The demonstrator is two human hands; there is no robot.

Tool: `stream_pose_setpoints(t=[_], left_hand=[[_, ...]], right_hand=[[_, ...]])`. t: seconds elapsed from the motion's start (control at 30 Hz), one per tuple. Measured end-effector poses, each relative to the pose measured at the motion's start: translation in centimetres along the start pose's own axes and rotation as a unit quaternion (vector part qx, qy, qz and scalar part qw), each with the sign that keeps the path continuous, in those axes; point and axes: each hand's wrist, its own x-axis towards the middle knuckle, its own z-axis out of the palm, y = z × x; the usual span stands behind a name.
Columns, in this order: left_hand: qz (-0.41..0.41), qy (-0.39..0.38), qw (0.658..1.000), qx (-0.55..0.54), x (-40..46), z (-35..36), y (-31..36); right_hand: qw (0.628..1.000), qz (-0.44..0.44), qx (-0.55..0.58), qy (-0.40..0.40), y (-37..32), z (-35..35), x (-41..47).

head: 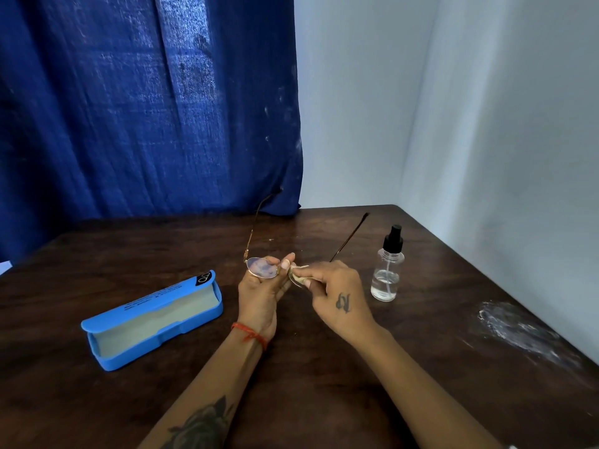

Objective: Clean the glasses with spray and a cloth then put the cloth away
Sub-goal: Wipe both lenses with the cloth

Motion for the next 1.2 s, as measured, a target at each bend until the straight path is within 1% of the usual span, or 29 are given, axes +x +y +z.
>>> stream_pose_setpoints(t=[0.1, 0.17, 0.27, 0.33, 0.37, 0.43, 0.5, 0.53, 0.67, 0.8, 0.9, 0.97, 1.03, 1.07, 1.1, 1.13, 1.17, 1.2], left_hand=[[0.000, 0.006, 1.000, 0.006, 0.0, -0.1, 0.0], [0.002, 0.008, 1.000, 0.008, 0.1, -0.1, -0.1], [-0.003, 0.001, 1.000, 0.006, 0.2, 0.0, -0.1], [-0.013, -0.002, 1.000, 0.004, 0.2, 0.0, -0.1], [-0.014, -0.001, 1.000, 0.006, 0.2, -0.1, -0.2], [-0.003, 0.007, 1.000, 0.012, 0.0, -0.1, -0.3], [0.007, 0.021, 1.000, 0.007, 0.0, -0.1, -0.3], [0.009, 0.025, 1.000, 0.001, 0.0, -0.1, -0.3], [0.002, 0.014, 1.000, 0.003, 0.3, -0.2, -0.3], [0.004, 0.016, 1.000, 0.002, 0.5, -0.3, -0.2], [0.010, 0.013, 1.000, -0.001, 0.5, -0.4, -0.3], [0.013, 0.014, 1.000, -0.001, 0.5, -0.6, -0.3], [0.006, 0.020, 1.000, -0.006, 0.6, -0.7, -0.2], [0.000, 0.020, 1.000, -0.015, 0.7, -0.7, -0.2], [-0.006, 0.016, 1.000, -0.024, 0.7, -0.6, -0.2], [-0.010, 0.011, 0.999, -0.028, 0.7, -0.6, -0.2], [-0.010, 0.007, 1.000, -0.028, 0.6, -0.4, -0.2], [-0.006, 0.003, 1.000, -0.024, 0.5, -0.3, -0.3]], right_hand=[[0.998, 0.039, 0.039, -0.011, 0.2, -0.4, 0.1], [0.998, 0.052, 0.028, -0.005, 0.3, -0.8, 0.1], [0.996, -0.004, -0.054, 0.070, 0.3, -1.1, -0.1], [0.992, -0.037, -0.060, 0.108, 0.0, -0.8, -0.3], [0.993, -0.046, -0.048, 0.102, -0.1, -0.5, -0.3], [0.997, -0.053, -0.036, 0.047, -0.3, 0.2, -0.3], [0.997, -0.061, -0.056, -0.010, -0.1, 0.6, -0.4], [0.995, -0.068, -0.071, -0.024, 0.1, 0.6, -0.4], [0.987, -0.081, -0.136, -0.031, 0.1, 0.4, -0.5], [0.984, -0.069, -0.164, -0.015, -0.6, 0.3, -0.6], [0.989, -0.057, -0.139, 0.006, -1.0, 0.2, -0.8], [0.995, -0.043, -0.093, 0.013, -1.0, 0.1, -0.7], [1.000, 0.004, 0.012, 0.022, -0.7, -0.4, -0.4], [0.996, 0.027, 0.069, 0.038, -0.6, -0.6, -0.3], [0.993, 0.034, 0.097, 0.065, -0.4, -0.8, -0.2], [0.993, 0.021, 0.075, 0.092, -0.3, -0.8, -0.2], [0.995, 0.000, 0.027, 0.100, -0.2, -0.7, -0.2], [0.995, -0.024, -0.025, 0.090, -0.2, -0.4, -0.3]])
